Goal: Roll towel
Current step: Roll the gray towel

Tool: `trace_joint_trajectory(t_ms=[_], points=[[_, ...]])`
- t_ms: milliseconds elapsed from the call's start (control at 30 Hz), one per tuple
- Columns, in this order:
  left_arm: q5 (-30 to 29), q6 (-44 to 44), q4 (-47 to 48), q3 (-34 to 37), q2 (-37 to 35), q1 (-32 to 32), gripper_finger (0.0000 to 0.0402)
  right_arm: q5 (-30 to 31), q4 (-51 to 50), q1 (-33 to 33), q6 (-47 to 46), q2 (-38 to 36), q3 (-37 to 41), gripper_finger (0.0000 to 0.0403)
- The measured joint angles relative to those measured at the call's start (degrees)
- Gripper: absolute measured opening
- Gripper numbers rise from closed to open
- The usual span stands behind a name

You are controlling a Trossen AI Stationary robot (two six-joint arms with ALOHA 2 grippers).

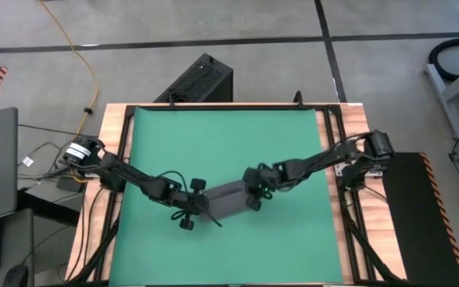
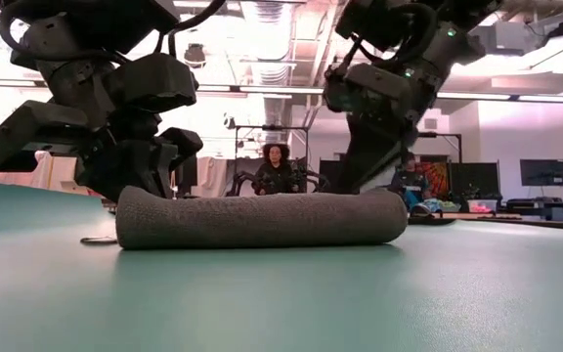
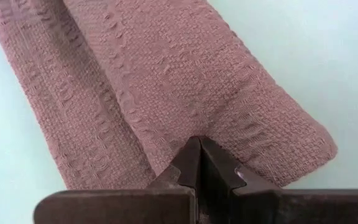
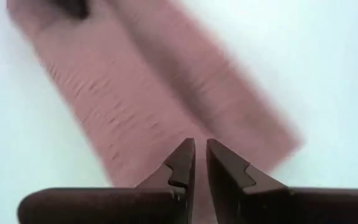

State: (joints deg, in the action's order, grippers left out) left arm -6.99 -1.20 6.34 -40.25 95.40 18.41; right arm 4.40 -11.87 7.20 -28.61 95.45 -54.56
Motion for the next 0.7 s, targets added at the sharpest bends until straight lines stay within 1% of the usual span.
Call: trace_joint_trajectory(t_ms=[100,233,333,367,400,500,567,700], points=[[-0.1,1.5,0.0,0.0,0.0,0.0,0.0,-0.1,-2.6,-1.5,2.8,-2.5,-0.1,0.0065],[0.4,1.8,0.0,0.0,0.0,0.0,0.0,-4.0,-0.8,-2.4,14.8,-7.6,0.0,0.0065],[0.4,1.7,0.0,0.0,0.0,0.0,0.0,-11.1,-0.2,-3.1,26.5,-11.4,-0.2,0.0066],[0.4,1.6,0.0,0.0,0.0,0.0,0.0,-14.1,-1.1,-3.1,31.2,-12.2,-0.2,0.0068],[0.3,1.6,0.0,0.0,0.0,0.0,0.0,-15.6,-2.2,-2.5,35.7,-12.9,-0.2,0.0072],[0.4,1.5,0.0,0.0,0.0,-0.1,0.0,-16.2,-5.7,0.3,50.3,-14.1,-0.2,0.0099],[0.4,1.2,0.0,0.0,0.0,-0.1,0.0,-16.2,-7.5,1.7,57.1,-13.9,-0.2,0.0125],[0.5,0.7,-0.1,0.0,0.0,-0.1,0.0,-11.2,-5.7,3.0,58.1,-11.2,-0.2,0.0182]])
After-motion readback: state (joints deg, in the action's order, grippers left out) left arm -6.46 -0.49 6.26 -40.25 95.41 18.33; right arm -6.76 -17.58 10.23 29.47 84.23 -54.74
